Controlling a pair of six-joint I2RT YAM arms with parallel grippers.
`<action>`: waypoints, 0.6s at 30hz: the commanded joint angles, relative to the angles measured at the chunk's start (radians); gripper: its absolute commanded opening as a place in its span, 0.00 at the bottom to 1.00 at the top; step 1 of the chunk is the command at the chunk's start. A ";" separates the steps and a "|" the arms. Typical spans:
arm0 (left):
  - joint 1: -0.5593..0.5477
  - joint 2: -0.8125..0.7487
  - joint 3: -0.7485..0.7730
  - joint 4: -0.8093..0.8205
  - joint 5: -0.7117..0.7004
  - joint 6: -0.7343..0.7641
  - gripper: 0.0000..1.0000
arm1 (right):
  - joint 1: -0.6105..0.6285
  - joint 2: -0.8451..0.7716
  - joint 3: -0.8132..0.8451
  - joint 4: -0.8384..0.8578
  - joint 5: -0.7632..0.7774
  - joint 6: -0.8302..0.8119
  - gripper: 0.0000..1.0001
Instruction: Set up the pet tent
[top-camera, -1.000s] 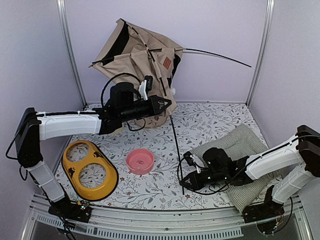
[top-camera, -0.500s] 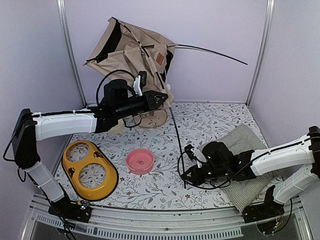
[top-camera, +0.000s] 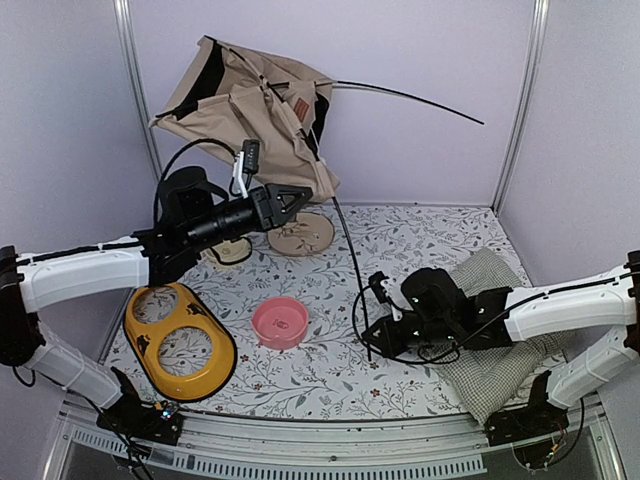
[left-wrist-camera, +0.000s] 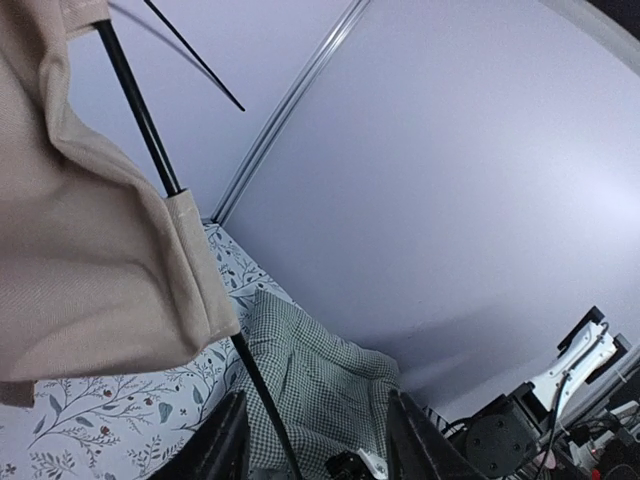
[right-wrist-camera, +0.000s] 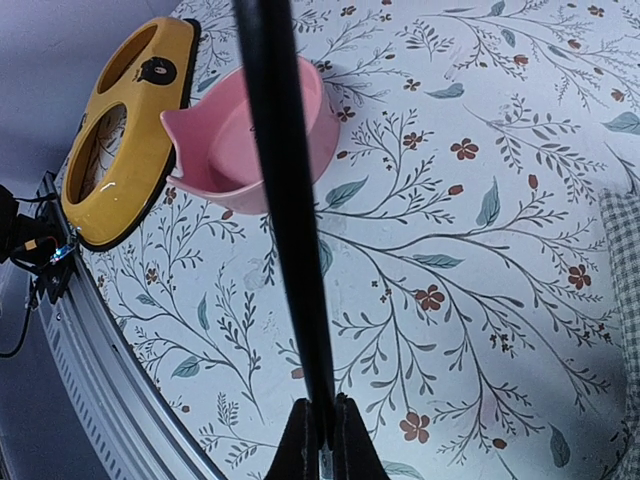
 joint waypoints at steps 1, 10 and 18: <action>0.007 -0.087 -0.110 0.021 -0.003 0.014 0.45 | -0.006 -0.027 0.069 0.048 0.068 -0.003 0.00; 0.160 -0.090 -0.331 0.141 0.043 -0.148 0.42 | -0.005 -0.014 0.105 0.045 0.052 -0.010 0.00; 0.295 0.113 -0.301 0.419 0.204 -0.279 0.48 | -0.005 -0.020 0.119 0.043 0.047 -0.011 0.00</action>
